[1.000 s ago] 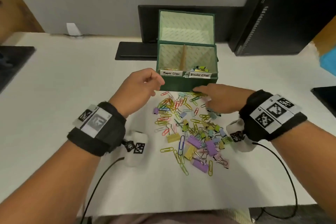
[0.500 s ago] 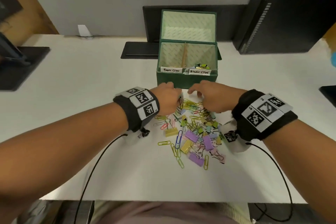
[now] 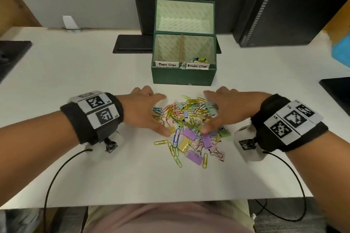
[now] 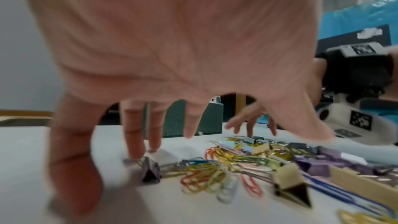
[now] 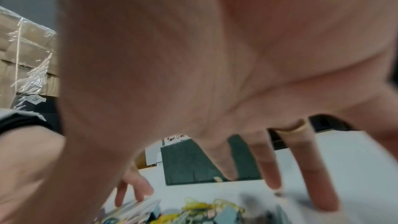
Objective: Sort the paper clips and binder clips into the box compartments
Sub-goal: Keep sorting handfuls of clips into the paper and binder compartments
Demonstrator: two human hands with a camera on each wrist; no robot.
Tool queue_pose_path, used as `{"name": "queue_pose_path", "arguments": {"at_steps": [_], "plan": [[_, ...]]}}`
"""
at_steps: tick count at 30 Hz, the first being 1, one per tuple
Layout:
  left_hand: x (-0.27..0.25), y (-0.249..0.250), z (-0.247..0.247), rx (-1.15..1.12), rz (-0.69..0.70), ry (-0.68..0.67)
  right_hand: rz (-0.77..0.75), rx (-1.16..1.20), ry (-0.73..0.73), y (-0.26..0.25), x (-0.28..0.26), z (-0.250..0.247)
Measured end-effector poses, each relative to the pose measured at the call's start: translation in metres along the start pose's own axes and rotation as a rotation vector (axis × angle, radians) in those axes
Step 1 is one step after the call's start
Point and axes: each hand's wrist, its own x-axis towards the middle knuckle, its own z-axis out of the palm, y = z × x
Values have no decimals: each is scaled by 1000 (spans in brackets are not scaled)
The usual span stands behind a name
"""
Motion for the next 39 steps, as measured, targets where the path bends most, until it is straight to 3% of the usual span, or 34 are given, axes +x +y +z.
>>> {"name": "queue_pose_path", "arguments": {"at_steps": [6,12,16,19,22,27,30,35,39], "plan": [[7,22,16,-46,155,13,-19,47,-40,-15,-7,14],[15,19,8,-206,231,170,-50,178,37,-11,-19,13],[3,-5,-4,-127,145,205,20,143,9,-3,-41,24],[-2,-15,0,36,3,61,23,70,-63,-11,-46,39],[-1,-5,11,75,24,-40,-10,41,-68,-21,-40,49],[11,22,18,-156,209,68,-32,158,89,-30,-18,41],[9,18,12,-357,245,120,-39,240,148,-27,-18,37],[5,0,6,-154,94,205,-46,186,1,-32,-43,45],[14,7,10,-129,31,168,-101,82,43,-51,-35,57]]}}
